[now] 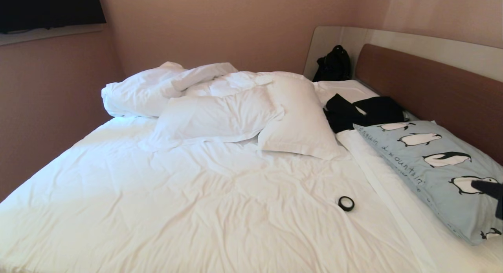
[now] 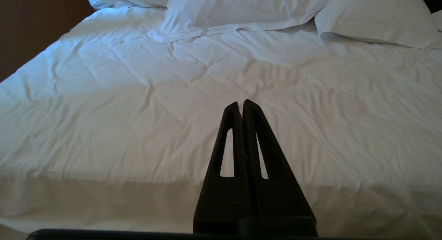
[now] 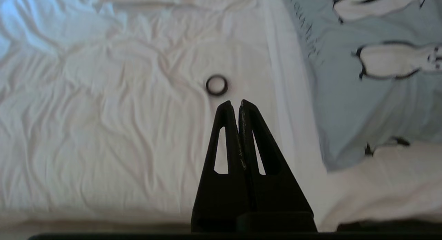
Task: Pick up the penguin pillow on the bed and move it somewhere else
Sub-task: Pick up the pillow
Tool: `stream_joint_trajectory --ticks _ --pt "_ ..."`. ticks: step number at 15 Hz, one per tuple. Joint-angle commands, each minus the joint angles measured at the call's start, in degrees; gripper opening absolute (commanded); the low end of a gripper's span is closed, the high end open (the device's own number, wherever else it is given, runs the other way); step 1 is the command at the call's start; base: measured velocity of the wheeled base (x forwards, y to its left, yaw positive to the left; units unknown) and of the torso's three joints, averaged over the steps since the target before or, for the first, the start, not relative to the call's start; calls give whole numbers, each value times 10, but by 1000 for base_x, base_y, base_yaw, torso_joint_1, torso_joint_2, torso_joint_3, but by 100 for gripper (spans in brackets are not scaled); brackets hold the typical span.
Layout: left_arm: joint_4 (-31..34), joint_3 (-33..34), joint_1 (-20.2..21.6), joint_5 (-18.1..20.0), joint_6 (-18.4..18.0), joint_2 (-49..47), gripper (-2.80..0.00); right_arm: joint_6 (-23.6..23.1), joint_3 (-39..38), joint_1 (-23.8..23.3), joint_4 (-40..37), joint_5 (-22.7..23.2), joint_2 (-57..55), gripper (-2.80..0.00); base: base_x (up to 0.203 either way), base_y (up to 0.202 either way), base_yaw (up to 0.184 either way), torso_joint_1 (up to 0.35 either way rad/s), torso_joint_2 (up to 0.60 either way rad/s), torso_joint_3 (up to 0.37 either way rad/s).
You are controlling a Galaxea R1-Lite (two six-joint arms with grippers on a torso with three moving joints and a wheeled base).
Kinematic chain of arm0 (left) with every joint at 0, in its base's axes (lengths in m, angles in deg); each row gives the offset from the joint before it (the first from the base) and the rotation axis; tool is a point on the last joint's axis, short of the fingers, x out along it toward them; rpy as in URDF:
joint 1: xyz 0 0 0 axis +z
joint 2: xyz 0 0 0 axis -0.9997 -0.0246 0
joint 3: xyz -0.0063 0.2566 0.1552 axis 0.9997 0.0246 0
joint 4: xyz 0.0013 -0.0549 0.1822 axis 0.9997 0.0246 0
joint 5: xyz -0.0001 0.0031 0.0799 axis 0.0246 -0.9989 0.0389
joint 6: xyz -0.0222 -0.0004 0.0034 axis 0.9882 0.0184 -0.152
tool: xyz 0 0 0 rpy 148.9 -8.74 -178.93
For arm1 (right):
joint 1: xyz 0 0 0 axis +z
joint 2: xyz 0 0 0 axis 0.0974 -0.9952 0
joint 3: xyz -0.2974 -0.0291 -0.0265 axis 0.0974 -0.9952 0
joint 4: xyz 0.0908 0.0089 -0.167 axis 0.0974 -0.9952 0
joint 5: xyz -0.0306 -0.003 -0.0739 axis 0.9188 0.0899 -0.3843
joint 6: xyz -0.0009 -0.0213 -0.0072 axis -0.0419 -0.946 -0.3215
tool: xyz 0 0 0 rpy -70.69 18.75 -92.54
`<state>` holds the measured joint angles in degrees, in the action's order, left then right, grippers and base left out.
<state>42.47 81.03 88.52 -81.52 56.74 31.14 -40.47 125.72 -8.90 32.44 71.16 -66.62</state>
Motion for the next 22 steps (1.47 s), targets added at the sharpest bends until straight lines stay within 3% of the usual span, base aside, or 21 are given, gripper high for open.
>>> stream_joint_trajectory --ticks 1,5,14,17,19,20,22 --pt "0 1 0 0 0 0 -280 13 76 -30 85 1 -138 -280 0 0 0 0 0 0" --pt "0 1 0 0 0 0 -280 15 196 -91 97 5 -258 -280 0 0 0 0 0 0" --pt "0 1 1 0 0 0 -280 15 346 -212 98 6 -438 -280 0 0 0 0 0 0" --pt "0 1 0 0 0 0 -280 13 381 -246 92 52 -459 -280 0 0 0 0 0 0" --pt "0 1 0 0 0 0 -280 13 392 -257 88 56 -467 -280 0 0 0 0 0 0" --pt "0 1 0 0 0 0 -280 13 396 -263 87 56 -472 0 0 0 0 0 0 0" --pt "0 1 0 0 0 0 -280 12 399 -281 81 70 -480 0 0 0 0 0 0 0"
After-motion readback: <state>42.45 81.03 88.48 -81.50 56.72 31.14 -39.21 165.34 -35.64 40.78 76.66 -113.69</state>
